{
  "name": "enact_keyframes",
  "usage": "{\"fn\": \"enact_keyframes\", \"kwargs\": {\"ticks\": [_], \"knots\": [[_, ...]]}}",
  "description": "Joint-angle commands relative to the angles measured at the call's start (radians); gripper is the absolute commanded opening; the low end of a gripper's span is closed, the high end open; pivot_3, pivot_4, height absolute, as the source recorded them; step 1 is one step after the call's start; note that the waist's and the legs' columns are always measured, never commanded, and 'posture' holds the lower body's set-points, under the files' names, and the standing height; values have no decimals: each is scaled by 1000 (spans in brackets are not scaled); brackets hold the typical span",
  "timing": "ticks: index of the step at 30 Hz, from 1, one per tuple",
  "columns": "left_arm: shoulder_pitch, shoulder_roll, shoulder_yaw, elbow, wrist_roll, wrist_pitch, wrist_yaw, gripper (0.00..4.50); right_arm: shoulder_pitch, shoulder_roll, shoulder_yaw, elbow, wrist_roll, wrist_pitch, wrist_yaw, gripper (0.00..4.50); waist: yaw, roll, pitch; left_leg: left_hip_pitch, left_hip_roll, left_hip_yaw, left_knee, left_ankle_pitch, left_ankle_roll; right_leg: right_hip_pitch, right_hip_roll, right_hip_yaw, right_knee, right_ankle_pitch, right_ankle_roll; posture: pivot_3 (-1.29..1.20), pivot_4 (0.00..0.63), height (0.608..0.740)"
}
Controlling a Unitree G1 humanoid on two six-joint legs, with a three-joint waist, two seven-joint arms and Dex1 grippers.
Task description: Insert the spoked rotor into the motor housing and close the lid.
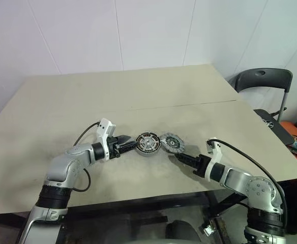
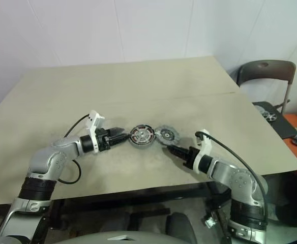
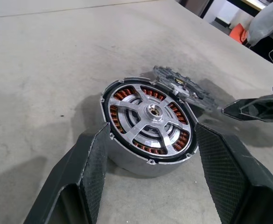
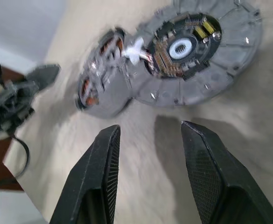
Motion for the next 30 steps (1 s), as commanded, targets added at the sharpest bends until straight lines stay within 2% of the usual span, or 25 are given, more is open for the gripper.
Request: {"fn": "enact_keyframes", "kwargs": {"ticks": [1,2,5,22,30], "knots": [[-21,12,21,-38,-5,4,5,3070,22,41,-46,-47,64,0,-43,2485,0,0,0,0,0,0,0,0,0,0,0,0,0,0,0,0,0,740],[-21,12,20,-39,-5,6,6,3070,28,51,-47,-47,72,14,-61,2670,0,0,0,0,0,0,0,0,0,0,0,0,0,0,0,0,0,740],[-22,13,20,-40,-7,8,7,3070,25,68,-46,-37,85,44,-115,3616,-2,0,0,-1,0,1,0,0,0,0,-1,0,0,0,0,0,0,740],[-18,8,10,-29,9,-8,8,3070,-65,160,-54,18,94,-49,-317,3616,-5,0,0,0,1,0,-1,0,-1,0,-1,0,-1,1,0,0,0,740],[-10,10,9,-21,15,-19,0,3070,-52,143,-26,12,63,-85,-342,3616,-5,0,0,-1,1,2,-2,0,-1,-1,-2,0,-3,1,0,0,0,740]]}}
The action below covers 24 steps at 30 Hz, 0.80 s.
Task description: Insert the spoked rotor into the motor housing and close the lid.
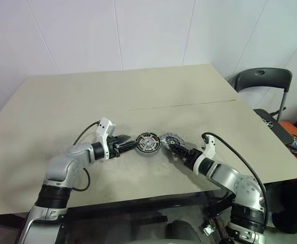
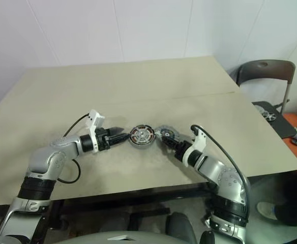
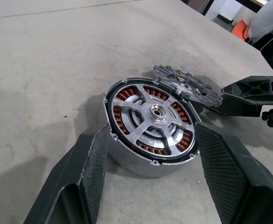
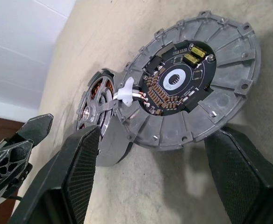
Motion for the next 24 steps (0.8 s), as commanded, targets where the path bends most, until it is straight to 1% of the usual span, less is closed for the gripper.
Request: {"fn": "enact_keyframes", "kwargs": {"ticks": [1,3,6,12,13,19,22,23,24], "knots": [[-5,6,9,-13,7,-24,-10,3070,1,-15,-1,-3,-30,-39,-21,3616,0,0,0,0,0,0,0,0,0,0,0,0,0,0,0,0,0,740],[-3,5,6,-7,10,-31,-14,3070,2,-10,-2,0,-43,-66,-26,3616,2,0,0,0,0,0,0,0,0,0,0,0,0,0,0,0,0,740],[0,3,6,-1,15,-39,-18,3070,6,-2,8,-12,-59,-106,-28,3046,2,0,0,0,0,0,0,0,0,-3,-1,0,0,0,0,0,0,740],[3,-6,4,13,25,-54,-24,3070,10,22,23,-5,-80,-150,-51,989,0,-1,0,-7,0,1,1,0,0,-7,1,0,1,1,-2,0,0,740],[3,-7,4,13,27,-55,-24,3070,8,24,25,1,-79,-150,-54,733,-2,-1,0,-7,0,1,1,0,0,-8,1,0,1,2,-3,0,0,740],[9,-12,1,19,33,-63,-26,3070,6,28,48,6,-76,-165,-48,733,0,-1,0,-7,0,1,3,0,0,-8,2,0,4,0,0,0,0,740],[8,-14,1,33,38,-73,-30,3070,-7,9,79,-14,-82,-173,-25,217,-1,0,0,-7,0,1,3,0,0,-8,2,0,4,0,0,0,0,740],[7,-14,1,38,39,-77,-31,3070,-11,-11,105,-30,-91,-174,0,96,-2,0,0,-7,0,1,3,0,0,-8,2,0,4,0,0,0,0,740],[6,-15,1,45,40,-82,-34,3070,-16,-47,157,-54,-122,-183,36,96,-2,0,0,-7,0,1,3,0,0,-8,2,0,4,0,0,0,0,740]]}}
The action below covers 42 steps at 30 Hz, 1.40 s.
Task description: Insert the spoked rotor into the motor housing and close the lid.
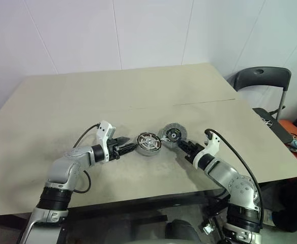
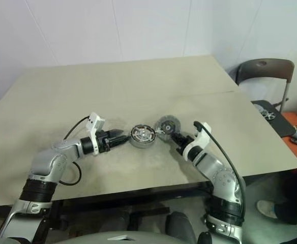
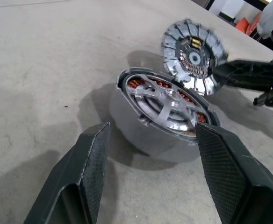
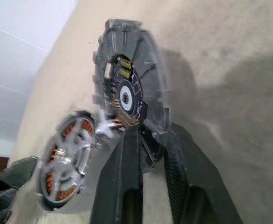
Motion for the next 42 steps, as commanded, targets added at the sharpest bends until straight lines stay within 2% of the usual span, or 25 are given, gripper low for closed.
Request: {"fn": "enact_keyframes", "kwargs": {"ticks": [1,8,10,19,25,32,37,42], "knots": [[-16,0,7,13,9,-33,-16,3070,-21,-91,151,-69,-86,-13,91,96,0,0,0,0,0,0,0,0,0,0,0,0,0,0,0,0,0,740],[-25,-4,5,52,20,-63,-33,3070,-141,-307,488,-151,-326,-146,312,96,-1,0,0,0,0,0,0,0,0,-1,1,0,0,0,0,0,0,740],[-26,-7,8,56,23,-68,-32,3070,-168,-342,544,-138,-390,-192,353,96,0,-1,1,0,0,0,0,1,2,-1,2,0,0,0,0,0,0,740],[1,-15,22,-3,10,-34,-4,3070,-186,-461,617,-105,-530,-313,546,96,4,-3,1,-1,0,1,2,2,3,-1,2,0,0,1,-2,0,0,740],[-10,-20,29,-16,1,-12,15,3070,-199,-468,632,-109,-574,-369,624,96,2,-4,1,-1,0,0,2,2,3,-1,3,0,1,1,-1,0,0,740],[-14,-29,34,-54,-8,24,39,3070,-276,-421,647,-87,-592,-334,674,2255,4,-4,1,0,0,0,4,2,3,-1,4,0,4,2,-3,0,0,740],[-9,-30,41,-87,-24,52,61,3070,-343,-390,609,-93,-516,-204,706,2255,6,-5,1,0,1,0,7,2,2,0,3,0,6,2,-4,0,0,740],[-4,-32,45,-103,-31,68,75,3070,-338,-480,590,-145,-414,-124,852,2255,11,-5,1,-1,0,0,7,2,2,0,2,0,6,2,-4,0,0,740]]}}
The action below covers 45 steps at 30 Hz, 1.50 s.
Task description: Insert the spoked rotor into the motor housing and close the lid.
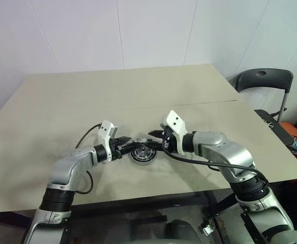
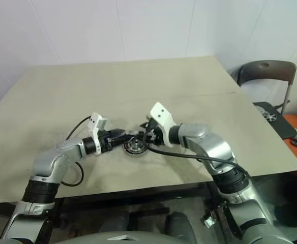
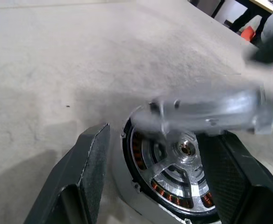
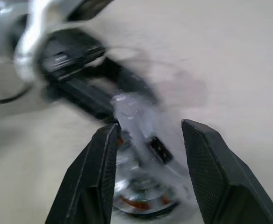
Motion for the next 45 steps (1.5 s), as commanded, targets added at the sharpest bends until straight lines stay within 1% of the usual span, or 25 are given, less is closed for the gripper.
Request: {"fn": "enact_keyframes", "kwargs": {"ticks": [1,4,8,12,14,17,20,22,24,27,32,34,36,37,42,45], "knots": [[-12,0,27,-40,-20,6,10,3070,-13,-64,-31,-71,52,20,89,2255,1,0,0,0,0,0,0,0,0,0,0,0,0,0,0,0,0,740],[-21,-2,28,-36,-20,11,17,3070,-29,-86,-51,-82,98,45,124,2255,6,0,0,0,0,0,0,0,0,0,0,0,0,0,0,0,0,740],[-33,-9,27,-35,-21,16,23,3070,-73,-71,-80,-63,142,81,135,2255,11,0,0,1,0,0,1,0,0,-1,2,0,1,0,0,0,0,740],[-31,0,29,-43,-18,16,24,3070,-105,-50,-91,2,129,74,108,2255,16,-1,0,1,0,0,1,0,0,-1,2,0,2,0,0,0,0,740],[-16,54,45,-65,-36,31,-27,3070,-107,-40,-96,22,123,76,89,2255,16,-2,0,0,0,0,1,0,0,0,2,0,1,0,0,0,0,740],[10,157,116,-82,-90,52,-106,3070,-98,-32,-99,28,122,81,70,2255,13,-2,0,0,0,1,1,0,0,-2,2,0,1,0,-1,0,0,740],[65,286,164,-117,-125,46,-213,3070,-81,-26,-96,30,122,80,58,2255,8,-2,0,0,1,1,-1,-1,-2,-3,2,0,1,0,-1,0,0,740],[77,344,198,-111,-142,45,-251,3070,-76,-16,-97,34,123,83,46,2255,10,-2,0,0,1,1,-1,-1,-2,-3,2,0,1,0,-1,0,0,740],[75,376,212,-87,-135,31,-263,3070,-74,-8,-99,37,126,83,39,2255,17,-2,0,0,1,1,-1,-1,-3,-4,1,0,1,0,-1,0,0,740],[48,377,215,-30,-99,-6,-238,3070,-62,-3,-65,55,66,22,17,2255,17,-2,0,0,1,2,-1,-2,-3,-5,-1,0,-1,0,-1,0,0,740],[26,323,212,-37,-107,-8,-172,3070,0,-20,26,62,-101,-156,-12,2255,17,-3,-1,0,0,7,-2,-2,-3,-4,-4,0,-3,1,0,0,0,740],[22,295,210,-45,-103,-11,-139,3070,32,-15,28,65,-139,-245,-10,2255,17,-4,-1,0,0,9,-4,-2,-3,-3,-5,1,-3,1,0,0,0,740],[22,277,209,-56,-111,1,-121,3070,50,-1,10,79,-144,-286,-4,2616,15,-4,-1,0,0,12,-4,-1,-2,-3,-4,2,-2,1,1,0,0,740],[23,272,208,-61,-114,5,-117,3070,54,3,8,87,-151,-301,-6,2866,13,-4,-1,0,0,13,-4,0,-1,-3,-4,2,-2,1,1,0,0,740],[14,259,201,-59,-117,17,-98,3070,44,31,7,128,-135,-246,4,4485,9,-5,-1,4,1,14,-3,-1,-2,-2,-1,3,2,1,1,0,0,740],[9,253,193,-55,-114,20,-90,3070,41,51,-2,139,-113,-214,16,4485,10,-5,-1,5,2,14,-3,-1,-3,-1,-1,3,2,1,0,0,0,740]]}}
